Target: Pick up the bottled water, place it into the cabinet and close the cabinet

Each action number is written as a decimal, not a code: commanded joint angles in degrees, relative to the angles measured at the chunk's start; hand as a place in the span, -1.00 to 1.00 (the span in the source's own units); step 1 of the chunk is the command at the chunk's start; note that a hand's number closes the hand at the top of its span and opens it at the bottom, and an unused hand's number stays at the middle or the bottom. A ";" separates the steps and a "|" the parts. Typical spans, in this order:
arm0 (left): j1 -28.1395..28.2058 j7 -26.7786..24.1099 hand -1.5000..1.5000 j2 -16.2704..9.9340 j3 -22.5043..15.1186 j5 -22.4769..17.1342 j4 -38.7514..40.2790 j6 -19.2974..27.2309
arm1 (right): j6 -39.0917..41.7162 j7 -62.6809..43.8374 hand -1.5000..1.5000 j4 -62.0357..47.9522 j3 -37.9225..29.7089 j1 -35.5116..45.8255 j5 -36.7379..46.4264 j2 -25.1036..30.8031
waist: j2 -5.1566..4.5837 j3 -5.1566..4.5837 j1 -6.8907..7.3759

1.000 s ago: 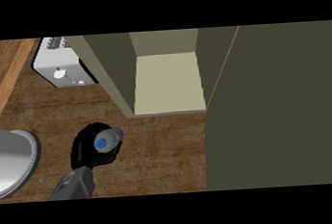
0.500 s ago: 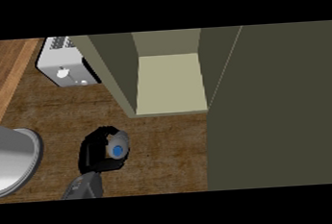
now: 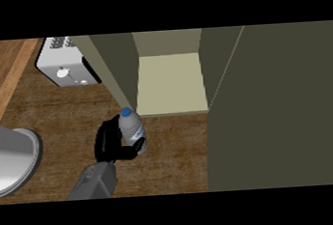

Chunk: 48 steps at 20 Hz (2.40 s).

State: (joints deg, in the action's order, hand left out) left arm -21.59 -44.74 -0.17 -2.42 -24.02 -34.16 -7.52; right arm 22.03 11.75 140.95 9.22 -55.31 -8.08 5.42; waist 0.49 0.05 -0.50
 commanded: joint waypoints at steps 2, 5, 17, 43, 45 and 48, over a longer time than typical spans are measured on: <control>0.32 5.78 1.00 0.16 -11.17 -7.04 -9.43 9.06 | 0.79 -1.61 -1.00 3.01 -2.08 0.16 -5.58 0.76 | -0.17 -0.03 -0.29; 0.34 7.50 1.00 0.16 -15.56 -4.40 -17.57 18.29 | -1.47 -3.79 -1.00 3.57 -1.47 1.81 -4.21 -0.30 | -0.13 0.00 0.49; -20.75 19.02 1.00 0.17 -21.15 -6.10 -12.06 37.05 | 1.82 -1.13 -1.00 0.88 -7.06 2.91 -8.04 1.18 | -0.78 -0.04 -1.60; -40.70 17.54 1.00 -4.59 -12.69 -8.92 23.59 39.80 | 6.02 0.79 -1.00 1.14 -8.75 2.41 -8.32 0.80 | -2.02 -0.17 -4.16; -42.67 16.54 1.00 -1.17 -14.02 -6.92 25.78 46.22 | 4.47 -2.06 -1.00 2.22 -9.16 3.84 -9.66 1.10 | -2.26 -0.16 -4.16; -43.08 14.46 -1.00 -3.07 -15.05 -5.18 27.55 47.10 | 5.62 -0.23 -1.00 1.92 -10.05 2.79 -10.30 1.29 | -2.39 -0.16 -5.02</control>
State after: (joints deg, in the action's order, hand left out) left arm -63.75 -28.26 -2.45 -16.79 -30.87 -9.17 37.87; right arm 27.71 13.80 137.75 -0.12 -50.57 -12.68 6.39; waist -1.74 -0.08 -4.97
